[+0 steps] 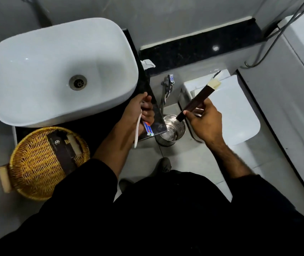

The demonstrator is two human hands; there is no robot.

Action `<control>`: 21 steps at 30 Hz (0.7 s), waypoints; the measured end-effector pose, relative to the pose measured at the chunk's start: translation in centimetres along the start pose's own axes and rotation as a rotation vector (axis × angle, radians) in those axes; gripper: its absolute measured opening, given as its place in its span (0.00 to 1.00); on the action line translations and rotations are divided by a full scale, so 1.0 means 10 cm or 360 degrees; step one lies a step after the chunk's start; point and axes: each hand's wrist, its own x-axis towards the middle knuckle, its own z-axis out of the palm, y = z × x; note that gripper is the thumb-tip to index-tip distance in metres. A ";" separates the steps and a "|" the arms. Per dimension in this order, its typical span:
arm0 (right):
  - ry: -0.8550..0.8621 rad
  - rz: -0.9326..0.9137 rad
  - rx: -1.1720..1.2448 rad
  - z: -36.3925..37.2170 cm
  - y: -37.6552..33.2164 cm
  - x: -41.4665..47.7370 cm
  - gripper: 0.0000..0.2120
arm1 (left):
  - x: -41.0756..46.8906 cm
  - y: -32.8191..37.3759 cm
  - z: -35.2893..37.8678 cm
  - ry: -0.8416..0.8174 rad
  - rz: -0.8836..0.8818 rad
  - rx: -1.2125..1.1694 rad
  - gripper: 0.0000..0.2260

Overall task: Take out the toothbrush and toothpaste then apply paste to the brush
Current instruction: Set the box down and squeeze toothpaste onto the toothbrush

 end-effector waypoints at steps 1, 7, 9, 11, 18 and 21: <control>0.0007 0.0013 0.0002 0.00 0.05 0.08 0.25 | 0.01 0.00 0.01 0.0006 0.0012 -0.0015 0.15; -0.0047 0.0008 -0.0106 0.09 0.24 0.45 0.30 | 0.01 -0.04 0.07 0.0035 0.0031 -0.0039 0.15; -0.0073 0.0033 -0.0194 0.10 0.29 0.53 0.32 | 0.01 -0.07 0.07 0.0055 0.0031 -0.0040 0.15; -0.0047 0.0064 -0.0205 0.09 0.34 0.56 0.33 | 0.02 -0.09 0.07 0.0077 0.0033 -0.0045 0.15; -0.0032 0.0146 0.0250 0.09 0.28 0.30 0.10 | -0.01 -0.16 0.07 0.0141 0.0045 -0.0078 0.15; -0.0284 0.0247 0.0579 0.13 0.05 0.03 0.05 | -0.01 -0.17 0.10 0.0111 0.0054 -0.0149 0.16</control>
